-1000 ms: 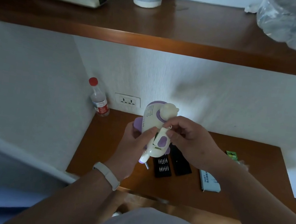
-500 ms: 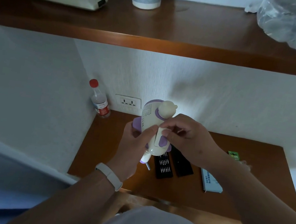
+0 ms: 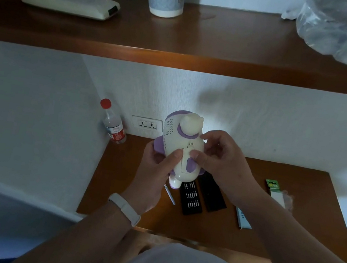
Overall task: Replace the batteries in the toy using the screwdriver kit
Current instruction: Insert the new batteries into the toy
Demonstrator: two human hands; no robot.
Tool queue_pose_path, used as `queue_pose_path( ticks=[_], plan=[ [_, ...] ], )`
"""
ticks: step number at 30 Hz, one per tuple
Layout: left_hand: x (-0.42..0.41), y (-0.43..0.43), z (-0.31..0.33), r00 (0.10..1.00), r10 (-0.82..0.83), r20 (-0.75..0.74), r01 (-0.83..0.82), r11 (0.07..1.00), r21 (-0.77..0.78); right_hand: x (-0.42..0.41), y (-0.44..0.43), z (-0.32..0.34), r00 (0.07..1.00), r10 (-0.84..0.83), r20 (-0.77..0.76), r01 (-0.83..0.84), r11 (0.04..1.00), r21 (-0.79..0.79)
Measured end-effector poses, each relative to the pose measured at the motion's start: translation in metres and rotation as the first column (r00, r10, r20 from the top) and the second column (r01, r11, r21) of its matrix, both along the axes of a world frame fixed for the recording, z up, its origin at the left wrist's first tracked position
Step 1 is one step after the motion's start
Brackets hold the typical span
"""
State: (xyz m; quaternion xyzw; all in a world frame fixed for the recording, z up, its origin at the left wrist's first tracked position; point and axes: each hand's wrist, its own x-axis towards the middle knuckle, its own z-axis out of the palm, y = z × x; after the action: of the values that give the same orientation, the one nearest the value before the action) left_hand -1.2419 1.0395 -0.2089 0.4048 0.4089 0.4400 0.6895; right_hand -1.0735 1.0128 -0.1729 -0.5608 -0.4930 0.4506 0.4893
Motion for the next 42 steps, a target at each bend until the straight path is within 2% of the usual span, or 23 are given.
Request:
queue_pose_path(
  ticks=[4,8,12,15,28,33,38,42],
  plan=[
    [-0.002,0.006,0.002,0.999,-0.015,0.029,0.014,0.999,0.041,-0.002,0.0,0.0,0.998,-0.056,0.028,0.058,0.997,-0.053],
    [-0.004,0.008,0.007,0.995,-0.072,0.073,0.067,0.996,0.062,-0.003,0.0,0.004,0.989,-0.052,0.137,0.069,0.99,-0.122],
    [-0.005,0.008,0.011,0.989,-0.119,0.091,0.111,0.99,0.089,-0.005,-0.001,0.005,0.984,0.102,-0.144,-0.118,0.987,-0.112],
    [-0.006,0.009,0.013,0.987,-0.136,0.086,0.128,0.987,0.098,-0.004,0.0,0.004,0.959,0.149,-0.239,-0.179,0.978,-0.106],
    [-0.017,0.014,0.015,0.994,-0.105,0.009,0.103,0.988,0.114,-0.015,0.005,-0.003,0.953,0.166,-0.255,-0.184,0.982,-0.047],
    [-0.019,0.015,0.014,0.988,-0.151,-0.014,0.151,0.983,0.104,-0.014,0.005,-0.007,0.944,0.148,-0.294,-0.18,0.98,-0.086],
    [-0.019,0.015,0.01,0.969,-0.206,-0.133,0.223,0.966,0.129,-0.007,0.007,-0.009,0.927,0.141,-0.348,-0.205,0.966,-0.155],
    [-0.014,0.016,0.006,0.964,-0.183,-0.19,0.207,0.972,0.113,-0.001,0.007,-0.012,0.91,0.135,-0.393,-0.219,0.959,-0.18]
  ],
)
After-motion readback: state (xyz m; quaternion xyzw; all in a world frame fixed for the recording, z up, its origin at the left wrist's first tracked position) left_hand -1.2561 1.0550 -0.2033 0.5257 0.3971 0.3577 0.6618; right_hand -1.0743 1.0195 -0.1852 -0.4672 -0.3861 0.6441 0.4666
